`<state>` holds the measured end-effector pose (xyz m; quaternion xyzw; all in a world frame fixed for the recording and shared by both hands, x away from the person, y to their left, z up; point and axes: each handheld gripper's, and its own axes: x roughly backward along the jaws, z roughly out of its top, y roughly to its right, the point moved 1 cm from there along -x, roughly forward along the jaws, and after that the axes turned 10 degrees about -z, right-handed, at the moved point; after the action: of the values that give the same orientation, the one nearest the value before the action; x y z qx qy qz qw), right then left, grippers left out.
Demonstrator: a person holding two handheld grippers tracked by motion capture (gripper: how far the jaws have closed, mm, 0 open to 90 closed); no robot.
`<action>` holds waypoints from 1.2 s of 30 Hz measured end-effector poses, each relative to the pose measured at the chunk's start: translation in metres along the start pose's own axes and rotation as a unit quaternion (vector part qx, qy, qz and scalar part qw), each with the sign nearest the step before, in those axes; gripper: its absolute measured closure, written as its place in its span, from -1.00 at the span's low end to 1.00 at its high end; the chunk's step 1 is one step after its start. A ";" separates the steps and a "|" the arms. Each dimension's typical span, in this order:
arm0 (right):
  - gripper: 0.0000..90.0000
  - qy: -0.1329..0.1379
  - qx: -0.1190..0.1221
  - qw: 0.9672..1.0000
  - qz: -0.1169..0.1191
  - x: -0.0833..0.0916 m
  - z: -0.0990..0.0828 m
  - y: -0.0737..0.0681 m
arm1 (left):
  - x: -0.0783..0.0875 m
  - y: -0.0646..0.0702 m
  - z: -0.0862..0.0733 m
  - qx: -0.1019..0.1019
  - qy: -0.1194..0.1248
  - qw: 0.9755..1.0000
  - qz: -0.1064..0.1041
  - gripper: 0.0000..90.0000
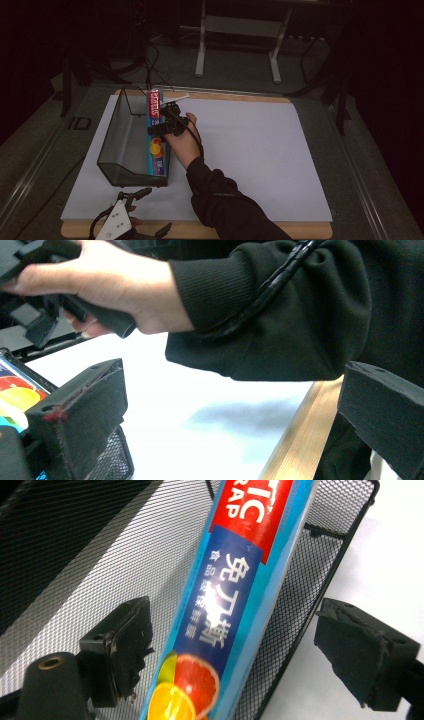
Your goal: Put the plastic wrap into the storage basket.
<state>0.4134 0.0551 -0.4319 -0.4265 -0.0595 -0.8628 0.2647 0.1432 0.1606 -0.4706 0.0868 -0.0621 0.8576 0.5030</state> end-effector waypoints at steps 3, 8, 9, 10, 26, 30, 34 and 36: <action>-0.67 0.004 0.022 1.000 0.019 0.009 -0.006 0.005 | -0.001 -0.001 -0.001 0.001 -0.002 1.000 0.001 -0.99; -0.68 0.015 0.032 0.999 0.020 0.022 -0.016 0.018 | -0.001 -0.001 -0.001 0.002 -0.004 1.000 0.001 -0.99; -0.68 0.019 0.031 0.999 0.019 0.026 -0.017 0.021 | -0.001 -0.001 -0.001 0.002 -0.005 1.000 0.002 -0.99; -0.68 0.022 0.032 0.999 0.019 0.029 -0.019 0.024 | -0.001 -0.001 -0.001 0.001 -0.005 1.000 0.002 -0.99; -0.71 0.059 0.067 0.996 0.029 0.068 -0.063 0.083 | -0.003 -0.002 -0.002 0.005 -0.009 1.000 0.006 -0.99; -0.71 0.057 0.063 0.996 0.032 0.072 -0.075 0.093 | -0.003 -0.002 -0.002 0.006 -0.010 1.000 0.007 -0.99; -0.71 0.054 0.062 0.996 0.039 0.077 -0.087 0.100 | -0.003 -0.001 -0.002 0.004 -0.010 1.000 0.006 -0.99; -0.71 0.054 0.062 0.996 0.042 0.080 -0.094 0.104 | -0.004 -0.001 -0.003 0.005 -0.010 1.000 0.007 -0.99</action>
<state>0.3603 -0.0964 -0.4421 -0.3641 -0.0812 -0.8674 0.3292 0.1457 0.1587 -0.4739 0.0975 -0.0634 0.8604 0.4961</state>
